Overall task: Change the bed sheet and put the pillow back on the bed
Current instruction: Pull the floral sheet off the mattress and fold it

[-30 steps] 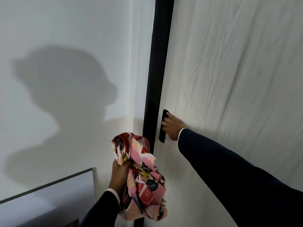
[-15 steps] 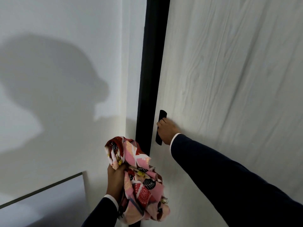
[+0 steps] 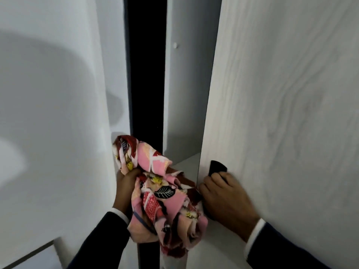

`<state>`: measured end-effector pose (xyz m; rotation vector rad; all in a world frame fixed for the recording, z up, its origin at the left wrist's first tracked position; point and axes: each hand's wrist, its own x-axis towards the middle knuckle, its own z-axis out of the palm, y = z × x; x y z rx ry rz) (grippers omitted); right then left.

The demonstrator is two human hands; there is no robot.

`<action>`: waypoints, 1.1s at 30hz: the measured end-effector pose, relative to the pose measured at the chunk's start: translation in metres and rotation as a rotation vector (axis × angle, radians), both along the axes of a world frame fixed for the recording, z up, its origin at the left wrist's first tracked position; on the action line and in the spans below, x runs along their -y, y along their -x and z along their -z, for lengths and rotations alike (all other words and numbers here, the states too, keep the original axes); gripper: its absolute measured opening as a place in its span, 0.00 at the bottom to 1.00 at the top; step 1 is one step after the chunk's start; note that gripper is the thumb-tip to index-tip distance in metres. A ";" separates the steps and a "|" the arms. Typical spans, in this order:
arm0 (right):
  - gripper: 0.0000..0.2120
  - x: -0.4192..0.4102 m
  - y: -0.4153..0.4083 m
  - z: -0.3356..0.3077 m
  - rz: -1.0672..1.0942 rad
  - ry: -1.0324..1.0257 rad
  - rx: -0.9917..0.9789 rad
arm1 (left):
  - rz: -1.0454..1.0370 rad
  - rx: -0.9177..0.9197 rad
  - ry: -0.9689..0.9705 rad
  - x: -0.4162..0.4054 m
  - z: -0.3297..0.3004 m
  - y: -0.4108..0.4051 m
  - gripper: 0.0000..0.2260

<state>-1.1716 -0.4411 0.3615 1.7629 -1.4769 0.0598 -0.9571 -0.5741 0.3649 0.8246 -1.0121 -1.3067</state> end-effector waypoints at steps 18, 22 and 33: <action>0.21 -0.060 0.012 0.003 0.326 0.049 0.051 | 0.567 0.069 0.067 0.028 -0.026 0.150 0.16; 0.60 -0.040 -0.001 0.024 0.334 -0.100 0.889 | 0.617 0.048 0.083 0.032 -0.024 0.182 0.23; 0.40 0.023 0.098 0.062 0.419 0.724 1.811 | 0.883 0.563 0.613 0.048 -0.006 0.243 0.16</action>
